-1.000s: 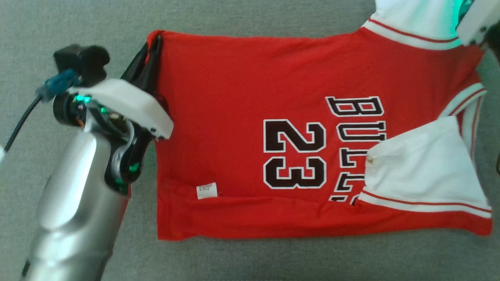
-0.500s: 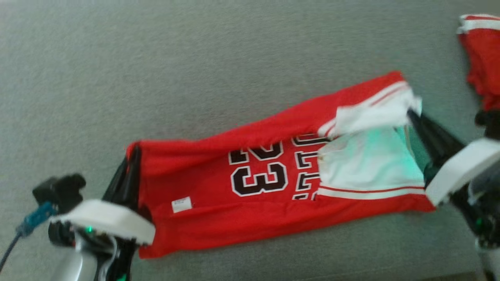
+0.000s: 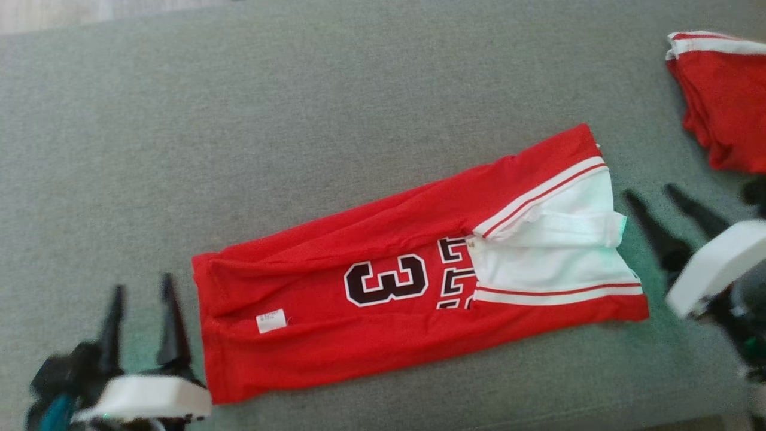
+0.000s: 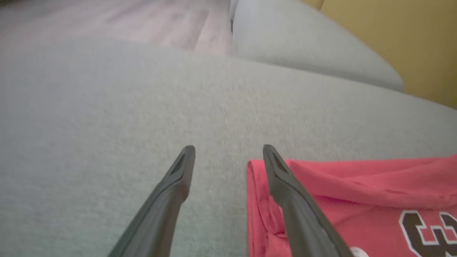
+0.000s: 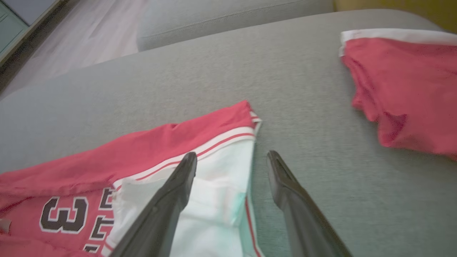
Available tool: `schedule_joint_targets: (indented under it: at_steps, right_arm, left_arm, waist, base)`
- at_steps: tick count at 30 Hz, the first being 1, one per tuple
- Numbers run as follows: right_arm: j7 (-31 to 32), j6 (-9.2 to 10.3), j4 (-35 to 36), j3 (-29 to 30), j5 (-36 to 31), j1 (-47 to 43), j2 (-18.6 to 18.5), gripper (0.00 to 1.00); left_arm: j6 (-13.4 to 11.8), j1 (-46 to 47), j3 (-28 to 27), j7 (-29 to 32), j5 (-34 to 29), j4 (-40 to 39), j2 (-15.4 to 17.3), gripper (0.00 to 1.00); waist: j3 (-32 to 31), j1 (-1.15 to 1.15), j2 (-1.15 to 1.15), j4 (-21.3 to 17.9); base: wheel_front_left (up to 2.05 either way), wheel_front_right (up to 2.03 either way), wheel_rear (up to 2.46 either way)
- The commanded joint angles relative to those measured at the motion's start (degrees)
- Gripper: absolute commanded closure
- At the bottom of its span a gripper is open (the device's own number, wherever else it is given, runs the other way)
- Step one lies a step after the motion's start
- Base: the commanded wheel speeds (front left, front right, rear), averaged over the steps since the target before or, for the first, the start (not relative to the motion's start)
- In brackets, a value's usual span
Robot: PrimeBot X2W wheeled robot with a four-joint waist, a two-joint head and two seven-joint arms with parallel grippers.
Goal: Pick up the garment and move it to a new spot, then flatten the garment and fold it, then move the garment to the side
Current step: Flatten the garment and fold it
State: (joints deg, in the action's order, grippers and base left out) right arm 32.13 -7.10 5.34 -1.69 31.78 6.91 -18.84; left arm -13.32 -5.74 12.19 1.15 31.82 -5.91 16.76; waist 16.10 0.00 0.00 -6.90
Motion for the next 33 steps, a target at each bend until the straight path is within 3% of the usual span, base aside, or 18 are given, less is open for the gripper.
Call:
schedule_joint_targets:
  at_steps: [1, 3, 6, 11, 16, 24, 25, 26, 27, 33]
  right_arm:
    - [1.55, -0.39, 1.03, 2.51, 0.08, 2.85, -0.54, 0.00]
    - [4.04, -0.39, -0.91, 4.47, -0.52, 4.00, 0.25, 0.00]
    - [8.17, -0.39, -3.93, 4.82, -0.94, 5.04, 1.23, 0.00]
    - [13.10, -0.39, -8.84, 5.00, -2.74, 5.12, 1.83, 0.00]
    - [17.27, -0.39, -10.55, 3.06, -1.27, 3.44, 1.13, 0.00]
    - [22.30, -0.39, -12.11, -0.16, -0.43, 1.44, 0.83, 0.00]
    - [22.60, -0.39, -12.25, -0.58, -0.37, 1.50, 0.94, 0.13]
    - [22.63, -0.39, -12.43, -0.77, -0.42, 1.69, 1.12, 0.71]
    - [22.55, -0.39, -12.53, -1.12, -0.34, 1.92, 1.26, 1.00]
    - [18.35, -0.39, -12.99, -0.61, 1.50, 4.37, 0.13, 1.00]
  left_arm:
    - [-1.26, 0.31, -3.58, -6.57, -2.86, -1.56, -0.36, 0.00]
    - [-1.81, -0.40, -3.64, -12.25, -4.94, -0.91, -1.62, 0.00]
    - [-1.58, -0.63, -2.37, -15.36, -7.68, 0.05, -3.94, 0.00]
    - [-0.33, -0.19, -2.37, -16.10, -12.57, -0.60, -9.22, 0.00]
    - [1.71, -1.05, -4.37, -16.13, -15.43, -2.63, -12.29, 0.00]
    - [4.63, -2.25, -5.79, -16.14, -17.76, -3.05, -13.82, 0.00]
    - [4.63, -2.19, -5.49, -16.14, -17.36, -3.03, -13.84, 0.00]
    - [4.60, -2.13, -5.26, -16.14, -16.97, -2.91, -13.85, 0.00]
    - [4.57, -2.02, -5.10, -16.14, -16.67, -2.79, -13.85, 0.00]
    - [4.76, -2.45, -4.96, -16.14, -16.18, -1.40, -13.87, 0.00]
  waist:
    - [-0.65, 0.00, 0.00, 0.52]
    - [-0.93, 0.00, 0.00, 1.28]
    - [-1.30, 0.00, 0.00, 2.92]
    - [-1.46, 0.00, 0.00, 6.09]
    - [-1.49, 0.00, 0.00, 7.83]
    - [-1.20, 0.00, 0.00, 9.61]
    - [-1.18, 0.00, 0.00, 9.71]
    - [-1.19, 0.00, 0.00, 9.79]
    - [-1.23, 0.00, 0.00, 9.86]
    - [-2.84, 0.00, 0.00, 9.59]
  base:
    - [0.00, 0.00, 0.00]
    - [0.00, 0.00, 0.00]
    - [0.00, 0.00, 0.00]
    - [0.00, 0.00, 0.00]
    - [0.00, 0.00, 0.00]
    - [0.00, 0.00, 0.00]
    - [0.00, 0.00, 0.00]
    - [0.00, 0.00, 0.00]
    - [0.00, 0.00, 0.00]
    - [0.00, 0.00, 0.00]
